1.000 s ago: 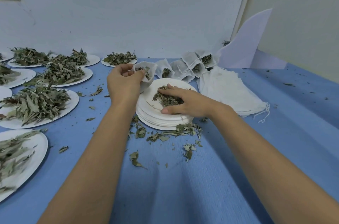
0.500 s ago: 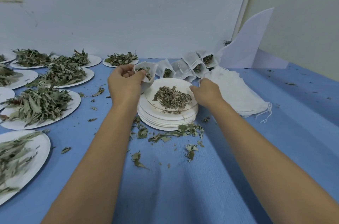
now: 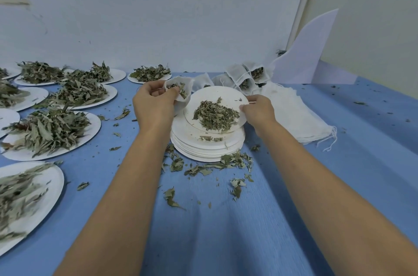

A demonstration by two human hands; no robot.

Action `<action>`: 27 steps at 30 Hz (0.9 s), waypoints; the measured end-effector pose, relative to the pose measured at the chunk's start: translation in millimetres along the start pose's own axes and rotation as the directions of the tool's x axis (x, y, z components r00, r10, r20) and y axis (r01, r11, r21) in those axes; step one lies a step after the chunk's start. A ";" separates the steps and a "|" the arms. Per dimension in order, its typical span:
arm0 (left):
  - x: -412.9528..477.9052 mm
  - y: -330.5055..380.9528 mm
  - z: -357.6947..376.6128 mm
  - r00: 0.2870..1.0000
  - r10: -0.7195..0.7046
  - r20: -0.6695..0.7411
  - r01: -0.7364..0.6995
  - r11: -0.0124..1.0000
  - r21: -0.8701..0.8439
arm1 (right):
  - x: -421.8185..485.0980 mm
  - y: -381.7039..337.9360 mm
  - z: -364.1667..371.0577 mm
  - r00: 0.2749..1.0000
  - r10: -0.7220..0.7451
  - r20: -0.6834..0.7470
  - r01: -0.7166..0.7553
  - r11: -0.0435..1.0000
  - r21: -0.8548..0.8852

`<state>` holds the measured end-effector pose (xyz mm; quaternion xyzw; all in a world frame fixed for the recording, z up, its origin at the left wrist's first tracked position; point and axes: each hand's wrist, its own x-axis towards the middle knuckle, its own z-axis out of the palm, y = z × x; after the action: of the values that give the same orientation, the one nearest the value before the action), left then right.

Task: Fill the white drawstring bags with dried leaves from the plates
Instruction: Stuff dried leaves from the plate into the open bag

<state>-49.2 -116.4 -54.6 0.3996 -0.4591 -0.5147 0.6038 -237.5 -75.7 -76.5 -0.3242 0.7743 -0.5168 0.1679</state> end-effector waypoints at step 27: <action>-0.3 -1.3 0.8 1.000 -0.011 -0.016 0.011 1.000 0.003 | -58.1 -37.7 -24.1 0.637 -0.322 0.700 0.567 0.811 -0.142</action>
<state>-50.3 -116.2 -55.7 0.4071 -0.4530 -0.5140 0.6040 -196.8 -29.3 -36.8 -0.6894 0.6397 -0.2513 0.2288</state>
